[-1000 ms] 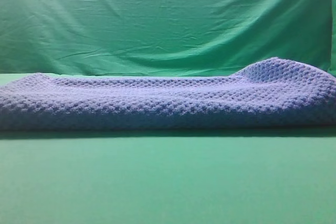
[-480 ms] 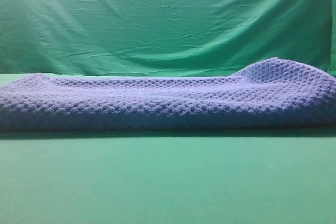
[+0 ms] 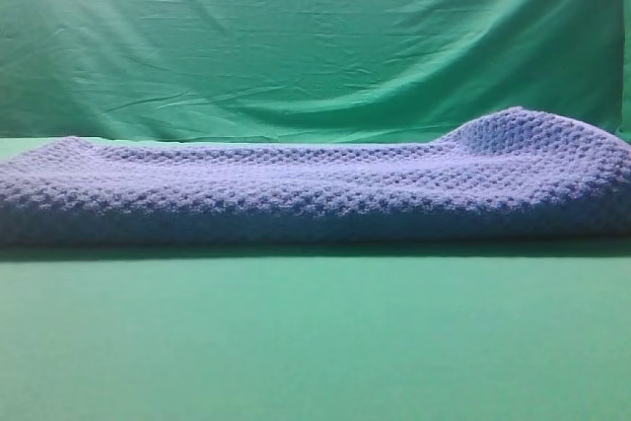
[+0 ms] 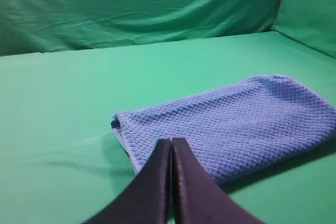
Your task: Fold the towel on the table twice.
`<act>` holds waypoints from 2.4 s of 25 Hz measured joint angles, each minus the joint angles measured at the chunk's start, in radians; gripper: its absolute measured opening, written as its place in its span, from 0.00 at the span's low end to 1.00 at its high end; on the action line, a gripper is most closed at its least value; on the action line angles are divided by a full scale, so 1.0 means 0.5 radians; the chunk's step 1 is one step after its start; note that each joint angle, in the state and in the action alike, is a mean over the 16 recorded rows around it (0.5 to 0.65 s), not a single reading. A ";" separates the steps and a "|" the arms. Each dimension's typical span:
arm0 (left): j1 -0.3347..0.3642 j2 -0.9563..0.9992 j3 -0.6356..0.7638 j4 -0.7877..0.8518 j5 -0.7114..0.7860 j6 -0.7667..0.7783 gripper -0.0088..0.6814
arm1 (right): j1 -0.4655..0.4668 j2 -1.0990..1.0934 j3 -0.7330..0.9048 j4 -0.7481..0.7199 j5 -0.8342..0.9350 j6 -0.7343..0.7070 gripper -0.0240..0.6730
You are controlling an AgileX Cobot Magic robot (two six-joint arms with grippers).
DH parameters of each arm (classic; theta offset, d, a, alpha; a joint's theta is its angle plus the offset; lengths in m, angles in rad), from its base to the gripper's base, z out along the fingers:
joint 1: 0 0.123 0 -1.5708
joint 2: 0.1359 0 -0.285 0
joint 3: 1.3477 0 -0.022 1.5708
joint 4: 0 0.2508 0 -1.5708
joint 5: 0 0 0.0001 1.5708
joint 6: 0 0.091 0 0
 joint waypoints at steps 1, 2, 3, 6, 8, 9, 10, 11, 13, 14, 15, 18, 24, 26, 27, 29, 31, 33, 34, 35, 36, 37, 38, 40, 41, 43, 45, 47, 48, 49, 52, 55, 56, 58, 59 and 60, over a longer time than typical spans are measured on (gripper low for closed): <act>0.000 0.000 0.026 0.014 -0.048 0.000 0.01 | 0.000 0.000 0.043 -0.005 -0.056 -0.001 0.03; 0.000 0.000 0.054 0.028 -0.102 -0.001 0.01 | 0.000 0.000 0.089 -0.010 -0.117 -0.002 0.03; 0.000 0.000 0.084 0.040 -0.160 -0.001 0.01 | 0.000 0.000 0.137 -0.015 -0.185 -0.003 0.03; 0.000 0.000 0.182 0.062 -0.349 -0.002 0.01 | 0.000 0.000 0.287 -0.029 -0.406 -0.007 0.03; 0.000 0.000 0.249 0.065 -0.473 -0.002 0.01 | 0.000 0.000 0.381 -0.034 -0.551 -0.010 0.03; 0.000 0.000 0.280 0.064 -0.530 -0.002 0.01 | 0.000 0.000 0.423 -0.035 -0.619 -0.012 0.03; 0.000 0.000 0.310 0.063 -0.582 -0.002 0.01 | 0.000 0.000 0.463 -0.037 -0.682 -0.013 0.03; 0.000 0.000 0.338 0.062 -0.630 -0.002 0.01 | 0.000 0.000 0.498 -0.037 -0.740 -0.015 0.03; 0.000 0.000 0.384 0.059 -0.711 -0.002 0.01 | 0.000 0.000 0.556 -0.038 -0.838 -0.019 0.03; 0.000 0.000 0.402 0.057 -0.745 -0.002 0.01 | 0.000 0.000 0.579 -0.038 -0.877 -0.021 0.03; 0.000 0.000 0.417 0.055 -0.774 -0.002 0.01 | 0.000 0.000 0.598 -0.038 -0.910 -0.022 0.03; 0.000 0.000 0.442 0.050 -0.827 -0.002 0.01 | 0.000 0.000 0.633 -0.038 -0.970 -0.026 0.03; 0.000 0.000 0.458 0.054 -0.824 -0.002 0.01 | 0.000 0.000 0.650 -0.038 -0.988 -0.029 0.03; 0.000 0.000 0.475 0.063 -0.809 -0.002 0.01 | 0.000 0.000 0.665 -0.038 -0.983 -0.029 0.03; 0.000 0.000 0.488 0.068 -0.801 -0.002 0.01 | 0.000 0.000 0.675 -0.038 -0.978 -0.030 0.03; 0.000 0.000 0.521 0.079 -0.784 -0.002 0.01 | 0.000 0.000 0.697 -0.038 -0.965 -0.030 0.03; 0.000 0.000 0.556 0.093 -0.762 -0.002 0.01 | 0.000 0.000 0.719 -0.042 -0.945 -0.030 0.03; 0.000 0.000 0.592 0.106 -0.739 -0.002 0.01 | 0.000 0.000 0.741 -0.055 -0.918 -0.030 0.03; 0.000 0.000 0.609 0.112 -0.725 -0.002 0.01 | 0.000 0.000 0.752 -0.064 -0.903 -0.031 0.03; 0.000 0.000 0.627 0.119 -0.709 -0.002 0.01 | 0.000 0.000 0.763 -0.073 -0.887 -0.031 0.03; 0.000 0.000 0.645 0.126 -0.693 -0.002 0.01 | 0.000 0.000 0.773 -0.082 -0.869 -0.031 0.03; 0.000 0.000 0.662 0.132 -0.677 -0.002 0.01 | 0.000 0.000 0.784 -0.092 -0.850 -0.031 0.03; 0.000 0.000 0.679 0.137 -0.660 -0.002 0.01 | 0.000 0.000 0.795 -0.102 -0.830 -0.030 0.03; 0.000 0.000 0.706 0.144 -0.629 -0.002 0.01 | 0.000 0.000 0.811 -0.121 -0.781 -0.030 0.03; 0.000 0.000 0.716 0.147 -0.615 -0.002 0.01 | 0.000 0.000 0.816 -0.131 -0.752 -0.030 0.03; 0.000 0.000 0.729 0.151 -0.589 -0.002 0.01 | 0.000 0.000 0.819 -0.151 -0.690 -0.026 0.03; 0.000 0.000 0.731 0.154 -0.564 0.000 0.01 | 0.000 0.000 0.819 -0.171 -0.623 -0.021 0.03; 0.000 0.000 0.731 0.161 -0.541 0.009 0.01 | 0.000 0.000 0.819 -0.187 -0.559 -0.015 0.03; 0.000 0.000 0.731 0.166 -0.530 0.014 0.01 | 0.000 0.000 0.819 -0.192 -0.530 -0.012 0.03; 0.000 0.000 0.731 0.172 -0.520 0.020 0.01 | 0.000 0.000 0.819 -0.195 -0.501 -0.009 0.03; 0.000 0.000 0.730 0.191 -0.498 0.039 0.01 | 0.000 0.000 0.819 -0.198 -0.420 0.000 0.03; 0.000 0.000 0.729 0.211 -0.492 0.059 0.01 | 0.000 0.000 0.819 -0.199 -0.357 0.009 0.03; 0.000 0.000 0.729 0.217 -0.491 0.066 0.01 | 0.000 0.000 0.819 -0.199 -0.343 0.012 0.03; 0.000 0.000 0.729 0.230 -0.489 0.079 0.01 | 0.000 0.000 0.819 -0.200 -0.324 0.017 0.03; 0.000 0.000 0.729 0.237 -0.488 0.086 0.01 | 0.000 0.000 0.819 -0.200 -0.318 0.018 0.03; 0.000 0.000 0.728 0.243 -0.487 0.093 0.01 | 0.000 0.000 0.819 -0.200 -0.314 0.019 0.03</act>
